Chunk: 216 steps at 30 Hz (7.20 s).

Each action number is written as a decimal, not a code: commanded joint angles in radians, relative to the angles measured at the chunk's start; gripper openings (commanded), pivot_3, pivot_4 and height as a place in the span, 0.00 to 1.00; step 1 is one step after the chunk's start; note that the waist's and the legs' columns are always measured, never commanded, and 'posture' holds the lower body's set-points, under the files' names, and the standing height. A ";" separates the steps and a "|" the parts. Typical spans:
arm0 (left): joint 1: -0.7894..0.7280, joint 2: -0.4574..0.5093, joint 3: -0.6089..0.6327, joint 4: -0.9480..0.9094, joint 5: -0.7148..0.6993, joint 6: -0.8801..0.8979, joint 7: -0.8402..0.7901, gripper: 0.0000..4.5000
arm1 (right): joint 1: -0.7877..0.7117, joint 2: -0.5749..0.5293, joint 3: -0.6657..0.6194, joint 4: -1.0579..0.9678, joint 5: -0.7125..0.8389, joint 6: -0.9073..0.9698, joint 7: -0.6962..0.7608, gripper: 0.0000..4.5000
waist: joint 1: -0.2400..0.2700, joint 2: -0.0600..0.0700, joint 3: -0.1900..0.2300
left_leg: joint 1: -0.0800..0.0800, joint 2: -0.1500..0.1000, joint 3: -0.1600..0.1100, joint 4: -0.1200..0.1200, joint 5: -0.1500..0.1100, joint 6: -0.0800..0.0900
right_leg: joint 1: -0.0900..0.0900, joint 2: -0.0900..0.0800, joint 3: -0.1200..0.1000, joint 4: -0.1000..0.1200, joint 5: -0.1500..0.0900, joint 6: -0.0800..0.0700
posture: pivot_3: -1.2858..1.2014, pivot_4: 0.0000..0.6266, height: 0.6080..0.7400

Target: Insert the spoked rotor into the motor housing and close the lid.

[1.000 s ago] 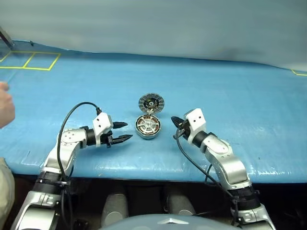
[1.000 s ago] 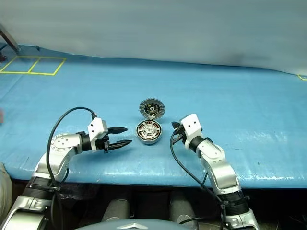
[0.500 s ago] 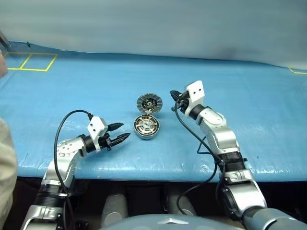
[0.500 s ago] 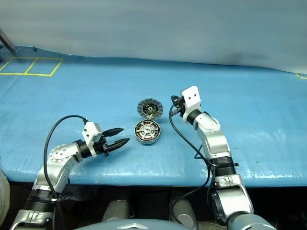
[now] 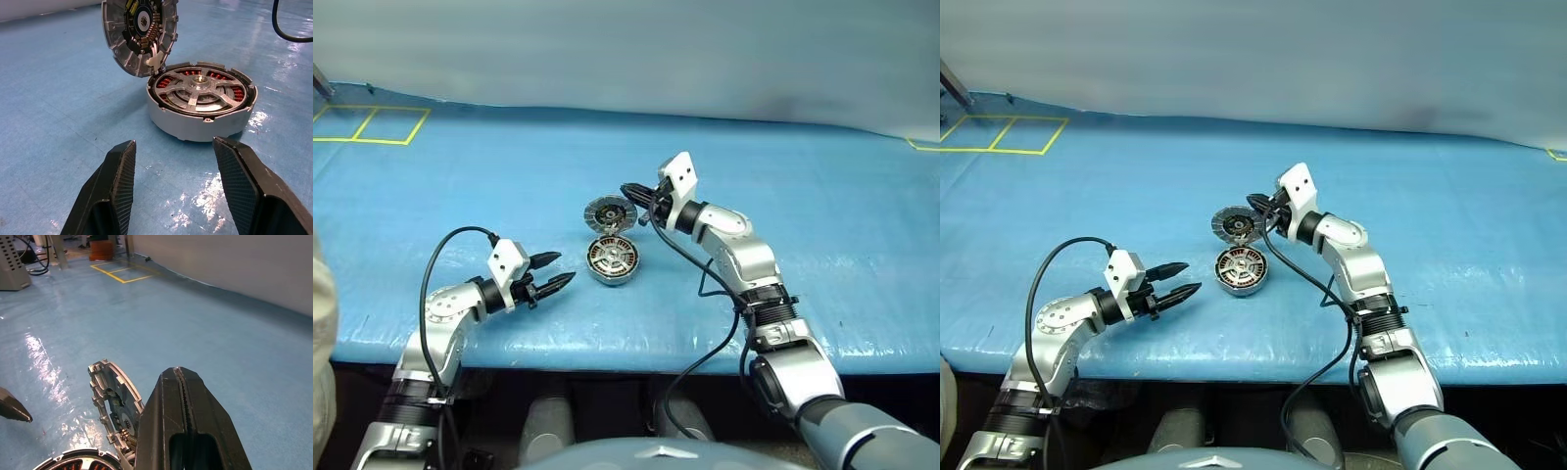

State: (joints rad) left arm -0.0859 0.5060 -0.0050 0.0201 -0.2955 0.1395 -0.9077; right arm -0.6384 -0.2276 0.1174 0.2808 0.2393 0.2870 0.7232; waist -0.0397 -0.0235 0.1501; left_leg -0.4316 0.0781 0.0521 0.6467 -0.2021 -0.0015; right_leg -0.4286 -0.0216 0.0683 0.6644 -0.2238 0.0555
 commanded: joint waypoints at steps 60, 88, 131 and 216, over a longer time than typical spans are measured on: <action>-0.034 0.011 0.021 -0.022 -0.054 -0.002 -0.013 0.61 | 0.318 0.069 0.092 -0.381 0.012 0.157 -0.121 0.58 | 0.003 -0.001 -0.001 | 0.000 0.000 0.000 0.000 0.000 0.000 | 0.000 -0.001 0.000 -0.002 -0.002 0.004 | 0.52 0.24 1.00; -0.026 0.011 0.018 -0.016 -0.055 -0.006 -0.004 0.61 | 0.340 0.076 0.162 -0.331 -0.089 0.106 -0.169 1.00 | 0.002 -0.001 -0.001 | 0.000 0.000 0.001 0.000 0.000 0.000 | 0.000 -0.001 0.000 -0.003 -0.002 0.004 | 0.52 0.24 1.00; -0.029 0.000 0.004 0.000 -0.039 -0.020 -0.004 0.61 | 0.273 -0.032 0.192 -0.365 -0.070 0.157 -0.040 0.67 | 0.003 -0.001 -0.001 | -0.001 0.000 0.001 -0.001 0.000 -0.001 | -0.001 -0.001 -0.001 -0.003 -0.002 0.004 | 0.52 0.24 1.00; -0.118 -0.108 -0.003 -0.033 -0.133 0.210 0.100 0.25 | 0.201 -0.086 0.229 -0.128 -0.170 0.038 0.075 0.67 | 0.004 -0.001 -0.001 | 0.001 0.000 0.000 0.001 0.000 -0.001 | 0.001 -0.001 -0.001 -0.003 -0.001 0.003 | 0.52 0.24 1.00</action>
State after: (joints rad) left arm -0.1852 0.4078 0.0065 0.0081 -0.4332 0.3471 -0.8077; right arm -0.4601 -0.3094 0.3270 0.1466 0.0934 0.2961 0.8019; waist -0.0362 -0.0242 0.1487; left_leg -0.4302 0.0781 0.0525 0.6473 -0.2024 -0.0023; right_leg -0.4273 -0.0222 0.0675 0.6614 -0.2250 0.0586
